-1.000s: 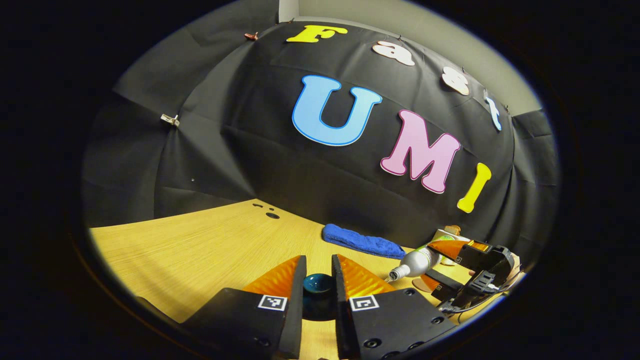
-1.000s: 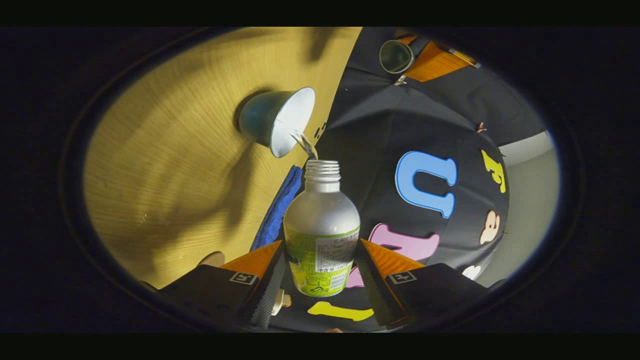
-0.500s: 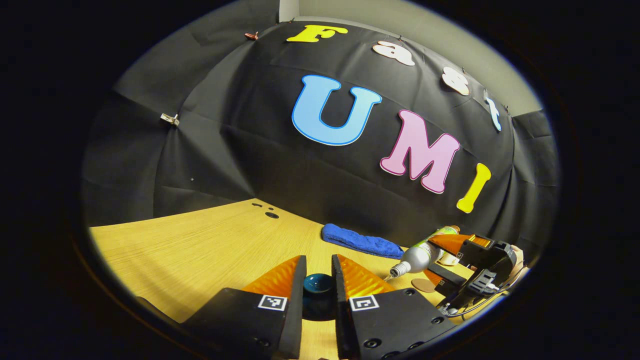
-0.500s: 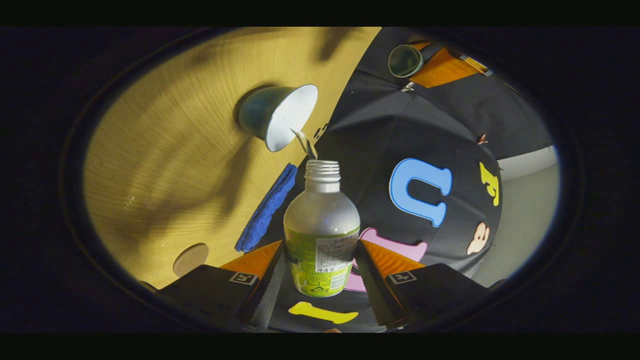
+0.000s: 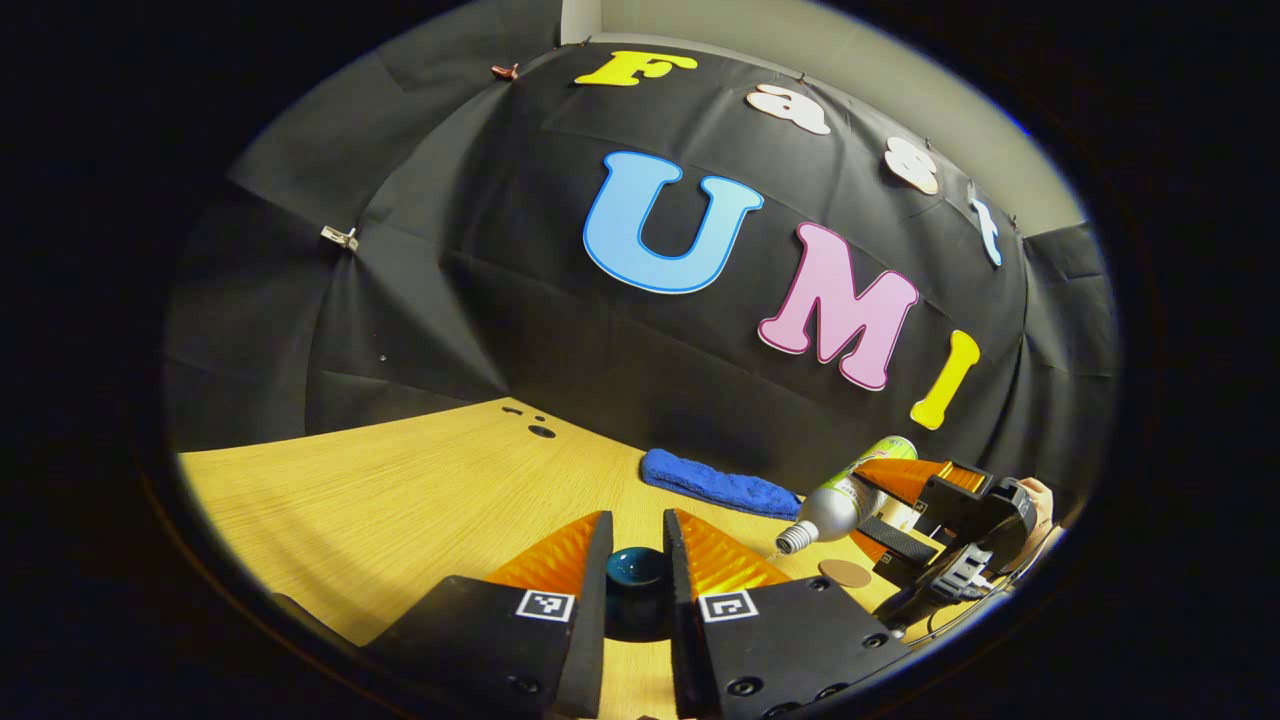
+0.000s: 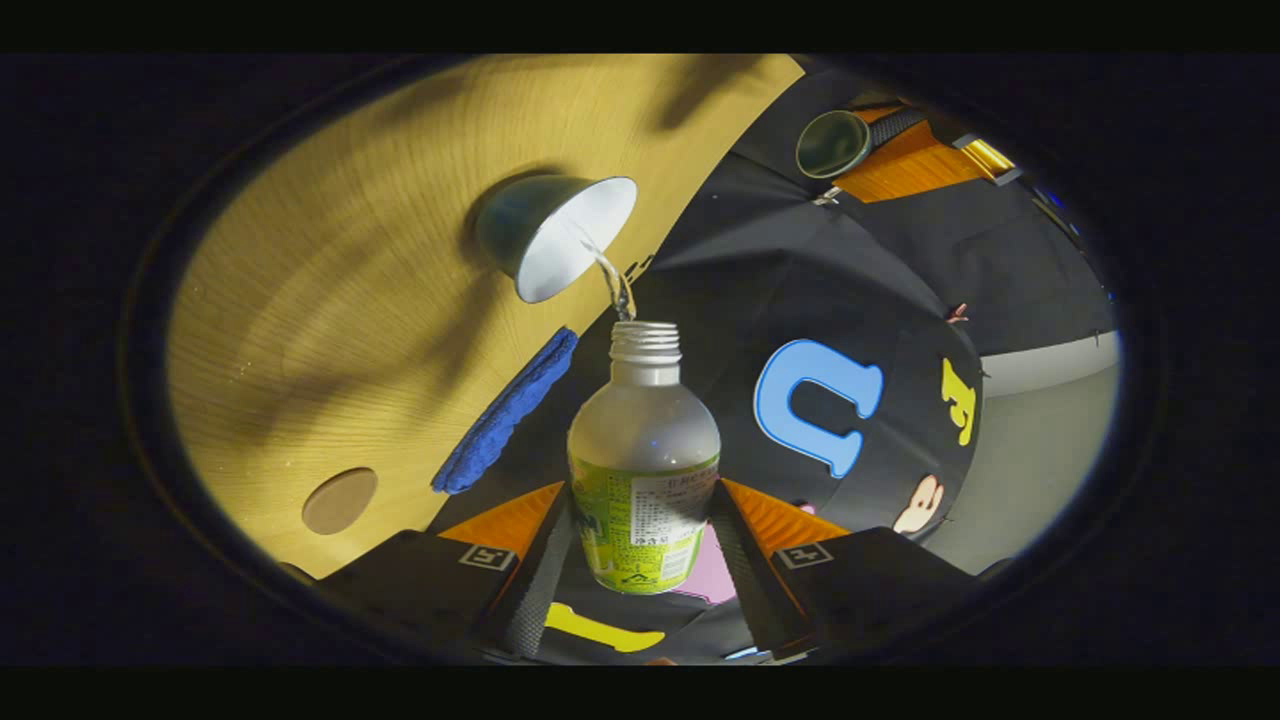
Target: Open the teacup lid with one hand, grasp the water bottle and pour water into the teacup with the other hand; after pouring, place the water bottle on the coaster and then close the teacup lid.
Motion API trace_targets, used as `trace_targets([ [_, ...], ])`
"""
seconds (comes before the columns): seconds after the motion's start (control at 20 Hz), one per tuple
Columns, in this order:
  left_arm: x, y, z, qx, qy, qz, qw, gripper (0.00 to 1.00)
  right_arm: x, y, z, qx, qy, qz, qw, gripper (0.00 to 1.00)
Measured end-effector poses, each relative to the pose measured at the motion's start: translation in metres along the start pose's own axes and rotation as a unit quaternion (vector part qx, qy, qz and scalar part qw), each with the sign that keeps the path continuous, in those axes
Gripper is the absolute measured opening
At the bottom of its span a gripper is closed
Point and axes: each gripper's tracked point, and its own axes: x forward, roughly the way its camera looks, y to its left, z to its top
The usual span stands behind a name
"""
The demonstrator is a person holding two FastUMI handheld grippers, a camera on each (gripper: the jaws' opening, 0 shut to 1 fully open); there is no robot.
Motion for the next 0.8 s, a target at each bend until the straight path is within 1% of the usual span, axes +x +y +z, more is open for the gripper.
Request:
trace_targets([
  [0.1,0.0,0.0,0.001,-0.001,-0.001,0.0,1.0,0.31,0.002,-0.006,0.001,-0.012,-0.005,-0.006,1.0,0.79],
  [0.15,0.0,0.001,0.0,-0.002,-0.001,0.0,1.0,0.31,0.003,-0.007,0.001,-0.017,-0.005,-0.009,1.0,0.75],
  [0.2,-0.001,0.0,0.001,-0.005,-0.001,-0.001,1.0,0.31,0.003,-0.008,0.0,-0.024,-0.006,-0.013,1.0,0.78],
  [0.3,-0.001,0.0,0.002,-0.008,-0.001,-0.002,1.0,0.31,0.002,-0.013,0.003,-0.044,-0.01,-0.024,0.999,0.79],
  [0.5,-0.001,0.0,0.001,-0.018,0.0,-0.007,1.0,0.31,-0.002,-0.023,0.006,-0.085,-0.019,-0.049,0.995,0.79],
  [0.55,-0.001,0.0,0.0,-0.022,0.001,-0.008,1.0,0.31,-0.003,-0.025,0.007,-0.096,-0.019,-0.057,0.994,0.75],
  [0.6,-0.001,0.001,0.001,-0.026,0.002,-0.008,1.0,0.31,-0.004,-0.027,0.008,-0.107,-0.018,-0.063,0.992,0.79],
  [0.75,-0.002,0.003,0.002,-0.031,0.0,-0.006,1.0,0.31,-0.004,-0.028,0.008,-0.12,-0.018,-0.065,0.99,0.79],
  [0.8,-0.002,0.003,0.004,-0.031,-0.001,-0.005,0.999,0.34,-0.002,-0.029,0.008,-0.121,-0.019,-0.063,0.99,0.78],
])
